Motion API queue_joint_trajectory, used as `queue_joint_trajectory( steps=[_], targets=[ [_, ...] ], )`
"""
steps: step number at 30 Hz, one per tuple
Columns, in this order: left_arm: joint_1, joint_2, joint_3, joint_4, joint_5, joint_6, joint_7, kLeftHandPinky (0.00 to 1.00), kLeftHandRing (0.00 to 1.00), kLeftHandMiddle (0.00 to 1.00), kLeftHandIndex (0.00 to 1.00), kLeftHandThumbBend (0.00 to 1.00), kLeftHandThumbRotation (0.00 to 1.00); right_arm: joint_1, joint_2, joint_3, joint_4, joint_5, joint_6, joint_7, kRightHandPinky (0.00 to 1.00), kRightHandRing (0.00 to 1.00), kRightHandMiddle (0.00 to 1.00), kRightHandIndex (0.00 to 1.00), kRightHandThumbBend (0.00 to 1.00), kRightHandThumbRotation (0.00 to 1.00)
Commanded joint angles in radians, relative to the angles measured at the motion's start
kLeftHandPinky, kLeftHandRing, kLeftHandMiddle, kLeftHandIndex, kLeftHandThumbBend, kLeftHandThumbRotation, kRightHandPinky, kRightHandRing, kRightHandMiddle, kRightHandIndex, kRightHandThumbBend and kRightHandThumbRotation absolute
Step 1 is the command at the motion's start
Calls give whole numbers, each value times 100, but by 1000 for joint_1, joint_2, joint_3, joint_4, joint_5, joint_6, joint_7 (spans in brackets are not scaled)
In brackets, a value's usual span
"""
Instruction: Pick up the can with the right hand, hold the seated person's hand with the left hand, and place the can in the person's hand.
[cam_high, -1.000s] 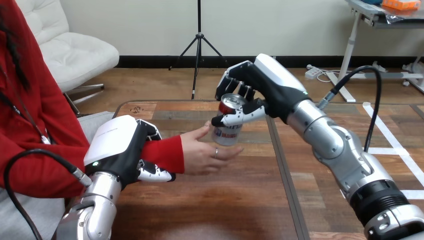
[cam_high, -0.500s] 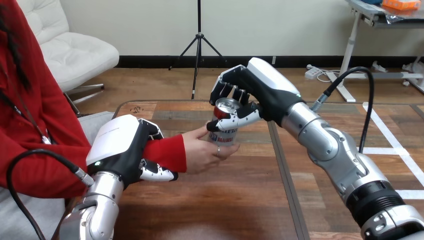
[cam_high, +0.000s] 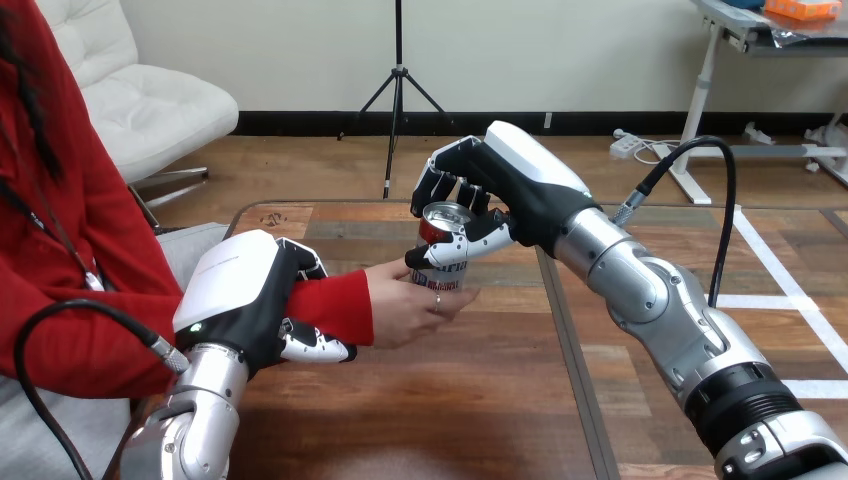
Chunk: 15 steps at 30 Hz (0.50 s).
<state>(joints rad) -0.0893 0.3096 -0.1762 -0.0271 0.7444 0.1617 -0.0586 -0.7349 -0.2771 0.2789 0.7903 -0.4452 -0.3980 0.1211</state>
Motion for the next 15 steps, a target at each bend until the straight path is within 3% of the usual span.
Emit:
queue_joint_trajectory(
  steps=[1,15],
  targets=[
    [-250,-93,15,-143,-51,-47,82,21,28,34,34,70,0,-54,9,-13,-87,15,1,-6,29,33,40,47,60,0],
    [-259,-95,23,-142,-59,-59,95,20,27,33,34,69,0,-46,9,-9,-76,14,-4,-1,29,33,40,48,59,0]
  ],
)
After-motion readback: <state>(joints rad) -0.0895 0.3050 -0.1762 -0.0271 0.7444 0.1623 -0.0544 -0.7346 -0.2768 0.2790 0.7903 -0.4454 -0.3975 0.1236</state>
